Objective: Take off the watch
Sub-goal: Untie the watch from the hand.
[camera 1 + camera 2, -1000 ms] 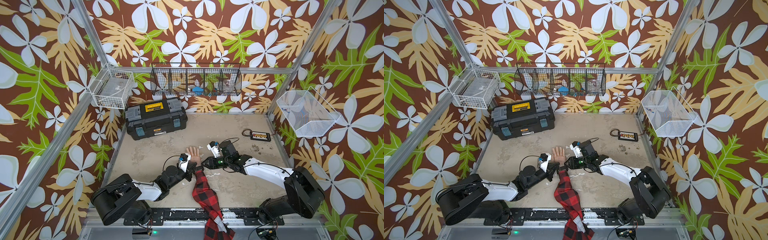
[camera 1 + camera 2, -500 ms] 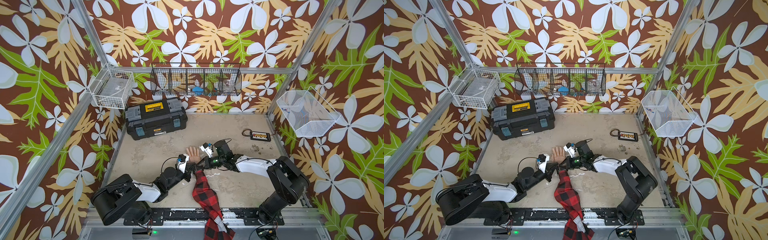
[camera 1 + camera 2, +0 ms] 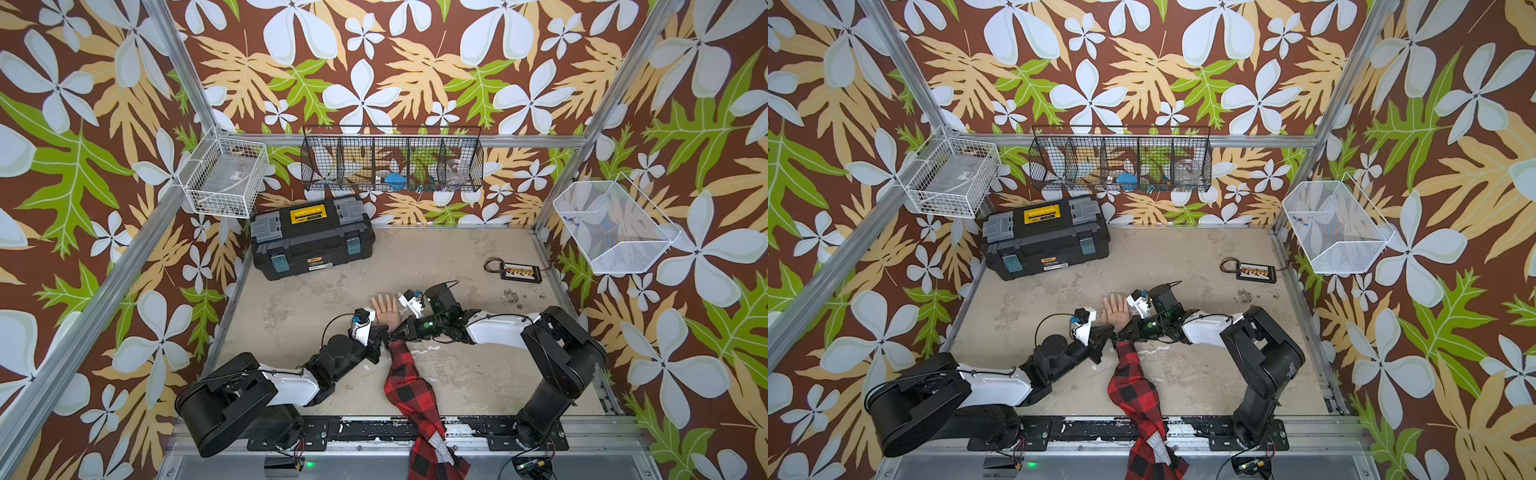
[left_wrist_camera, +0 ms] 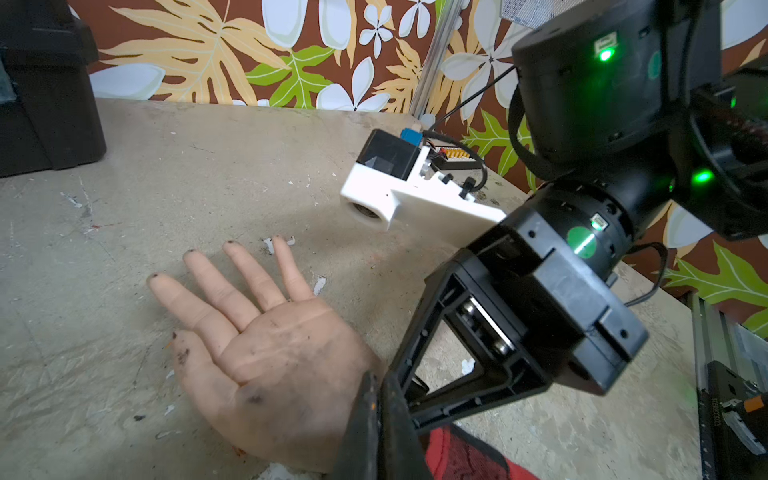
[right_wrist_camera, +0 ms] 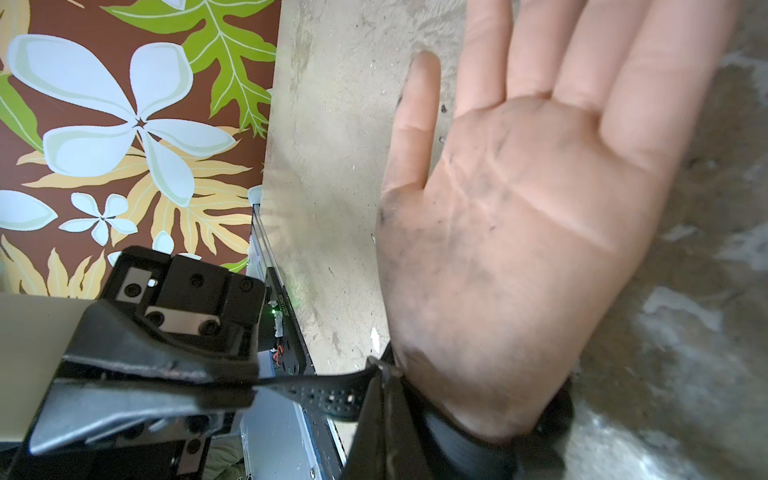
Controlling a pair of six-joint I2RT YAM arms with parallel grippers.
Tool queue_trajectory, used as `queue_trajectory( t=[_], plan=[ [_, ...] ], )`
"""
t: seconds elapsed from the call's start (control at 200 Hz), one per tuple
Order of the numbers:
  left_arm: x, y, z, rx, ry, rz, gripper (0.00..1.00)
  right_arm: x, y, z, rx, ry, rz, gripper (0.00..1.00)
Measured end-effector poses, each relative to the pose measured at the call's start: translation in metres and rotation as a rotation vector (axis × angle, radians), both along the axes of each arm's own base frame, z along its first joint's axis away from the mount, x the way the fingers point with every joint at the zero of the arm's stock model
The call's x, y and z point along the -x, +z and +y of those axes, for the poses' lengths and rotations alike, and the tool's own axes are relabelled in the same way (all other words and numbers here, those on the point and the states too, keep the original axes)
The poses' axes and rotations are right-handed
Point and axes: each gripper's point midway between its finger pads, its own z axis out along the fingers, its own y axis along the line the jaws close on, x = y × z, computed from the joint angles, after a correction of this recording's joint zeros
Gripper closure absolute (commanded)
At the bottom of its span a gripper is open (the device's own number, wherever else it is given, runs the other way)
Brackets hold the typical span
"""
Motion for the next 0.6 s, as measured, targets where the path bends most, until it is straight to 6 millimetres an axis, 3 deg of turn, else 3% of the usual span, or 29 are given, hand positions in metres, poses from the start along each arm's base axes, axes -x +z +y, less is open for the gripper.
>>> queue_trajectory(
  t=[0.215,0.601],
  plan=[
    [-0.001,-0.01,0.011,-0.029,0.054,0.044,1.0,-0.001,-0.002,0.0,-0.001,0.007,-0.017,1.0],
    [0.001,-0.056,0.027,-0.149,0.126,0.201,1.0,-0.001,-0.003,0.001,-0.001,0.007,-0.024,1.0]
  ],
)
